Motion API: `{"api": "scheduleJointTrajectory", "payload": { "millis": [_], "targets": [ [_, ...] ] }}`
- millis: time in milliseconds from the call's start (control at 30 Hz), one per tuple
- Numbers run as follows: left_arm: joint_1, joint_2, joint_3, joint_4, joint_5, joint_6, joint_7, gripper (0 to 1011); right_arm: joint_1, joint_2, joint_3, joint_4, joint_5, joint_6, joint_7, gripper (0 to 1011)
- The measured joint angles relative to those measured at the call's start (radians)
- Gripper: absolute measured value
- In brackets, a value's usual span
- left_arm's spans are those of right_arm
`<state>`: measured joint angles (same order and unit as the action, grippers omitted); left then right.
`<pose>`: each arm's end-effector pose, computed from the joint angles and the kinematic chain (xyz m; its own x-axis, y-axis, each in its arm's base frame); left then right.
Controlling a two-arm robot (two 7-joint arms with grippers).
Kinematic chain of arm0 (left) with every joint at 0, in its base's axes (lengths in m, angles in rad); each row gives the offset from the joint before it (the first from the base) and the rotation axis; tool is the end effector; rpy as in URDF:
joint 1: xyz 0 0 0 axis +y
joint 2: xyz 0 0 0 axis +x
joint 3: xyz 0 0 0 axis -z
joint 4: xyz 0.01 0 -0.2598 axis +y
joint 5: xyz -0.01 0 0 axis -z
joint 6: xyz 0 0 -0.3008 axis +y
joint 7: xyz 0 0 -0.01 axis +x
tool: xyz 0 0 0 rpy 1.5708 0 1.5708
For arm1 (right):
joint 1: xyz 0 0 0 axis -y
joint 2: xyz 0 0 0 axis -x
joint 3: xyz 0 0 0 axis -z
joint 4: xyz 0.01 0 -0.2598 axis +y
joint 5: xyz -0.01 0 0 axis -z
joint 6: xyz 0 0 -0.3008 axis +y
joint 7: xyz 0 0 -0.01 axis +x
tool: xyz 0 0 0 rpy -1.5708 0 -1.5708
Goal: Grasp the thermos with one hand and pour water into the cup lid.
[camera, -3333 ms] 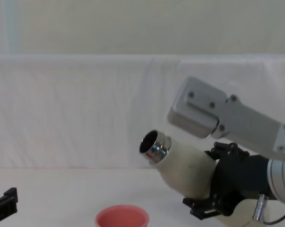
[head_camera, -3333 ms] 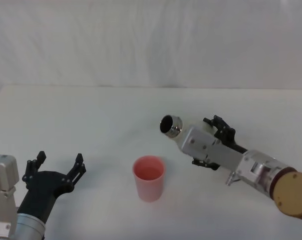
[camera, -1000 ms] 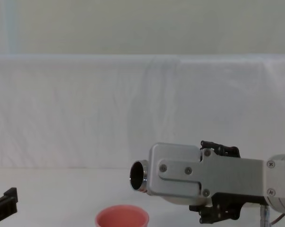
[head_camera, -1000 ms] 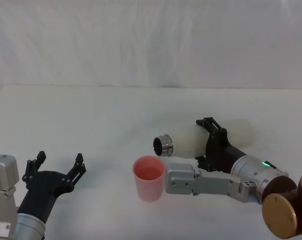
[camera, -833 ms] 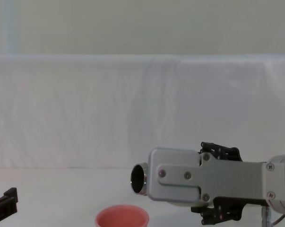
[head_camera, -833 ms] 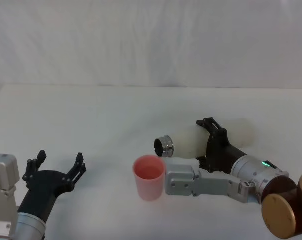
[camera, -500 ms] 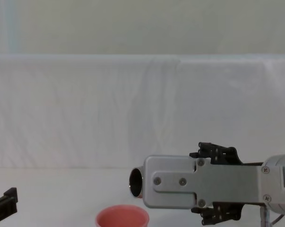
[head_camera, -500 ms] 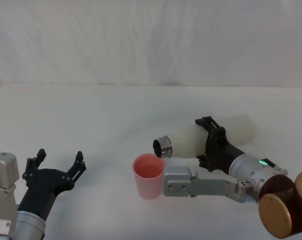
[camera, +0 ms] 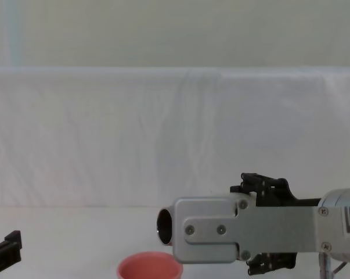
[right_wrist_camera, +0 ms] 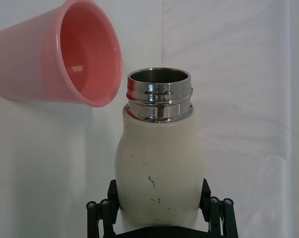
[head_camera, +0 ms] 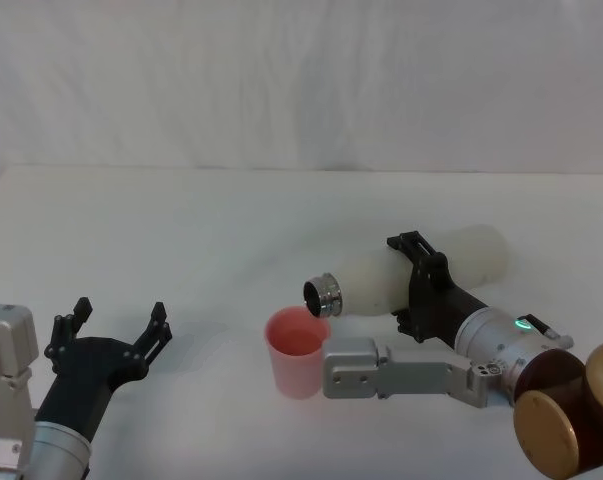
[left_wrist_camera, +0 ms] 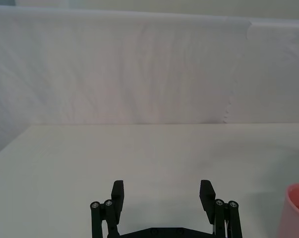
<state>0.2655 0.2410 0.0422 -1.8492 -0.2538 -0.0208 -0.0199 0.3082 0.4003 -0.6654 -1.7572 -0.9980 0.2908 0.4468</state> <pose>0.2527 0.0312 -0.2569 0.1246 0.9917 -0.0326 -0.9921 0.1240 -0.0176 0.3218 0.0953 -0.1833 0.3119 0.0234 0.9498 0.8602 0.4176 -0.2927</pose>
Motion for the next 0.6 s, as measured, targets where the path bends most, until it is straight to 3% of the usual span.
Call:
{"api": "scheduleJointTrajectory", "payload": {
  "millis": [600],
  "targets": [
    [0.0,0.0,0.0,0.0,0.0,0.0,0.0,1001,-0.005,-0.005,0.004,-0.012,-0.036,-0.008,0.02,956]
  ]
}}
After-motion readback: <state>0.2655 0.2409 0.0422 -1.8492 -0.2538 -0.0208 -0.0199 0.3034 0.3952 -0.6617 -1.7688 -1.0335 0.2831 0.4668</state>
